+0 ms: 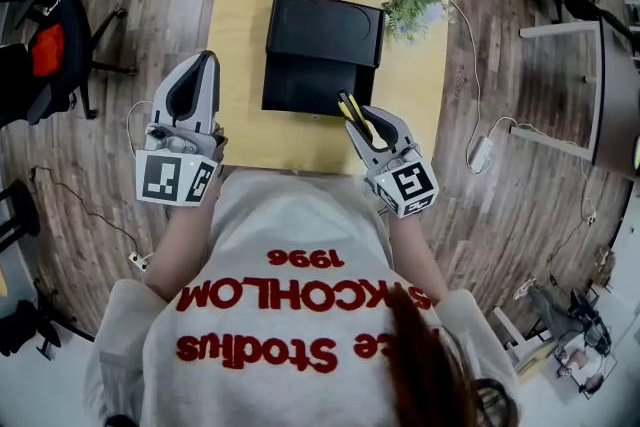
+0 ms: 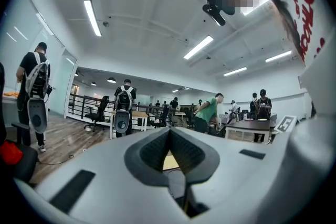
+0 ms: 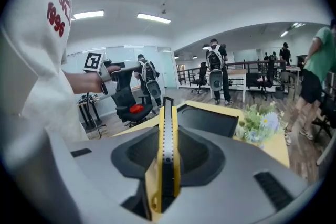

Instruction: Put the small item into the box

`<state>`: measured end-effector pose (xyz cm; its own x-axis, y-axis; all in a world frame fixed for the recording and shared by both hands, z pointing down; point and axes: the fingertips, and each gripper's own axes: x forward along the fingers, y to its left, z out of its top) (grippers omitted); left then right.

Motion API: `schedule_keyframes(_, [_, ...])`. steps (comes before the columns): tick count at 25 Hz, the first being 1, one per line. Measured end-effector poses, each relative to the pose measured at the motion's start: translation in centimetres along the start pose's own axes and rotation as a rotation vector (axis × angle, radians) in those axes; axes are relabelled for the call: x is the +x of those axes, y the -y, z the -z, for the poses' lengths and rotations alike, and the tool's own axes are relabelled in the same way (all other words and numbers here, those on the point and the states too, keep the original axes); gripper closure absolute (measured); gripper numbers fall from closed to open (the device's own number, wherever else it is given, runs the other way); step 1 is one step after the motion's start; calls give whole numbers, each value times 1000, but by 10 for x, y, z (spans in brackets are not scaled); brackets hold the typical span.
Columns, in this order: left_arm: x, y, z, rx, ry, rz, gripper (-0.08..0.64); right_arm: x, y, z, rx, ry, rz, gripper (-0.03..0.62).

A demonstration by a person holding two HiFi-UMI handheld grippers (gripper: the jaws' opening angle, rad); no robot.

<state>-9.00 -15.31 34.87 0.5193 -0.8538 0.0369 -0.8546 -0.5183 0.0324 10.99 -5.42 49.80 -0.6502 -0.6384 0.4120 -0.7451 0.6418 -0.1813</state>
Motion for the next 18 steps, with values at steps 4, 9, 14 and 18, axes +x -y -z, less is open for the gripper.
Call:
schedule_keyframes(4, [0, -2, -9, 9, 29, -3, 554, -1, 9, -29, -11, 76, 27, 480])
schedule_keyframes(9, [1, -8, -15, 8, 43, -17, 554, 10, 23, -54, -73, 80, 29, 480])
schedule_keyframes(14, [-4, -21, -5, -4, 27, -47, 554, 42, 23, -50, -195, -31, -42, 480])
schedule_keyframes(18, [-13, -33, 5, -20, 4, -82, 554, 73, 16, -28, -288, -151, -120, 479])
